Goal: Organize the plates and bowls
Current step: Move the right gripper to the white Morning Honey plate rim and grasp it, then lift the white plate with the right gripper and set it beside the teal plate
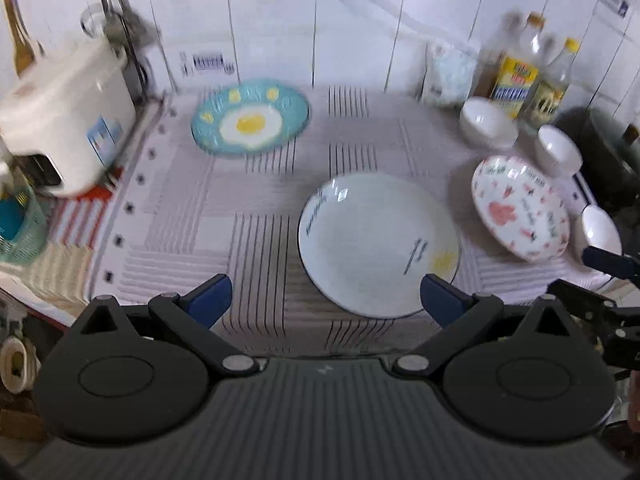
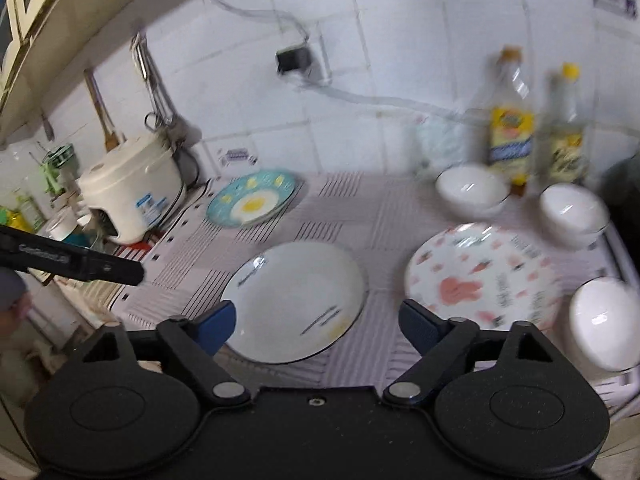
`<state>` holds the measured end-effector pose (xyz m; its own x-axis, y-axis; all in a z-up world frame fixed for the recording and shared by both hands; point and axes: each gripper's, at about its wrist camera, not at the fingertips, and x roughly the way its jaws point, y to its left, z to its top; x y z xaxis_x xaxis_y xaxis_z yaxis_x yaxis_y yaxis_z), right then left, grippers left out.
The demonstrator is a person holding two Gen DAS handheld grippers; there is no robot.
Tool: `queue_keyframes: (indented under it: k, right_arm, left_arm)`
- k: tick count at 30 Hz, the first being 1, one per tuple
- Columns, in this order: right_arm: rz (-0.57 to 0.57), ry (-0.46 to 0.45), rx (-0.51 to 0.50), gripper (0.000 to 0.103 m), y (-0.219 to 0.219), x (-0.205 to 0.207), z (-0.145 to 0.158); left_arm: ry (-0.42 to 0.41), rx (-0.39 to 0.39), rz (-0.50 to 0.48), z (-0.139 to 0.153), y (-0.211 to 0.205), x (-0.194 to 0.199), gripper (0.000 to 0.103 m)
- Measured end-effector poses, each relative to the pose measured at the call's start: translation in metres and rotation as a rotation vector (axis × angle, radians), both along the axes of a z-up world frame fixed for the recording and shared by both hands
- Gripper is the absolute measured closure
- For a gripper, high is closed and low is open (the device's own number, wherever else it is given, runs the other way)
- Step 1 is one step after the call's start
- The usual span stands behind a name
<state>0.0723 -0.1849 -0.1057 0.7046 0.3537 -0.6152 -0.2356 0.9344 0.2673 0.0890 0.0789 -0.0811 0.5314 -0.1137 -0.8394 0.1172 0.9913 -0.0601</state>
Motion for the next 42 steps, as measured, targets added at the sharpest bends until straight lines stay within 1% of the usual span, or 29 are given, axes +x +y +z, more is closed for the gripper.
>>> queue_keyframes:
  k: [2, 4, 5, 7, 8, 10, 12, 14, 15, 16, 17, 18, 19, 21, 23, 24, 25, 27, 29, 32, 35, 37, 39, 42]
  right_arm:
    - [0.001, 0.019, 0.028, 0.015, 0.006, 0.009, -0.017]
    - [-0.004, 0.055, 0.044, 0.015, 0.012, 0.019, -0.034]
    - [-0.007, 0.073, 0.063, 0.016, 0.014, 0.025, -0.043]
    - [-0.023, 0.101, 0.094, 0.016, 0.017, 0.037, -0.06]
    - [-0.033, 0.109, 0.09, 0.016, 0.019, 0.042, -0.068]
    - [-0.073, 0.116, 0.068, 0.016, 0.023, 0.051, -0.086]
    - [-0.104, 0.136, 0.08, 0.016, 0.023, 0.06, -0.1]
    - [-0.122, 0.162, 0.109, 0.022, 0.022, 0.067, -0.114]
    - [-0.135, 0.175, 0.131, 0.027, 0.021, 0.069, -0.12]
    - [-0.14, 0.187, 0.153, 0.033, 0.021, 0.071, -0.124]
    - [-0.141, 0.203, 0.177, 0.036, 0.021, 0.073, -0.128]
    - [-0.137, 0.218, 0.201, 0.043, 0.021, 0.075, -0.132]
    - [-0.137, 0.234, 0.222, 0.047, 0.022, 0.077, -0.134]
    - [-0.146, 0.26, 0.25, 0.063, 0.024, 0.08, -0.138]
    - [-0.175, 0.284, 0.26, 0.072, 0.024, 0.084, -0.143]
    - [-0.187, 0.292, 0.259, 0.081, 0.025, 0.085, -0.145]
    - [-0.203, 0.298, 0.251, 0.084, 0.025, 0.086, -0.147]
    - [-0.218, 0.297, 0.272, 0.086, 0.022, 0.087, -0.15]
    - [-0.219, 0.287, 0.273, 0.086, 0.022, 0.086, -0.15]
    - [-0.224, 0.276, 0.283, 0.085, 0.021, 0.083, -0.151]
    - [-0.179, 0.284, 0.204, 0.084, 0.029, 0.088, -0.144]
    - [-0.153, 0.286, 0.188, 0.082, 0.032, 0.092, -0.139]
    - [-0.152, 0.279, 0.213, 0.082, 0.03, 0.095, -0.137]
    - [-0.139, 0.24, 0.181, 0.081, 0.034, 0.099, -0.13]
  left_arm:
    - [0.051, -0.034, 0.01, -0.019, 0.007, 0.014, 0.003]
    - [0.095, -0.049, 0.03, -0.039, 0.013, 0.028, 0.004]
    - [0.101, -0.051, 0.027, -0.047, 0.015, 0.034, 0.005]
    - [0.112, -0.036, 0.036, -0.066, 0.016, 0.047, 0.009]
    - [0.105, -0.032, 0.033, -0.073, 0.016, 0.053, 0.012]
    - [0.045, -0.021, -0.021, -0.086, 0.01, 0.059, 0.013]
    - [0.051, 0.038, -0.016, -0.098, 0.003, 0.068, 0.013]
    - [0.082, 0.036, -0.02, -0.113, 0.001, 0.079, 0.013]
    - [0.093, 0.035, -0.006, -0.119, 0.002, 0.085, 0.015]
    - [0.101, 0.033, 0.004, -0.125, 0.004, 0.089, 0.021]
    - [0.11, 0.023, 0.009, -0.129, 0.006, 0.093, 0.024]
    - [0.116, 0.006, 0.002, -0.133, 0.008, 0.097, 0.033]
    - [0.125, -0.008, -0.013, -0.137, 0.01, 0.1, 0.04]
    - [0.138, -0.01, -0.036, -0.143, 0.011, 0.106, 0.047]
    - [0.158, -0.026, -0.053, -0.148, 0.012, 0.111, 0.053]
    - [0.165, -0.051, -0.061, -0.149, 0.013, 0.112, 0.058]
    - [0.174, -0.08, -0.064, -0.151, 0.014, 0.115, 0.064]
    - [0.176, -0.102, -0.088, -0.152, 0.012, 0.12, 0.071]
    - [0.176, -0.102, -0.129, -0.152, 0.008, 0.123, 0.071]
    - [0.187, -0.097, -0.153, -0.151, 0.006, 0.124, 0.072]
    - [0.209, -0.078, -0.166, -0.148, 0.005, 0.129, 0.072]
    - [0.205, -0.065, -0.188, -0.143, 0.004, 0.133, 0.072]
    - [0.189, -0.047, -0.214, -0.136, 0.003, 0.137, 0.072]
    - [0.145, -0.039, -0.222, -0.123, 0.003, 0.145, 0.072]
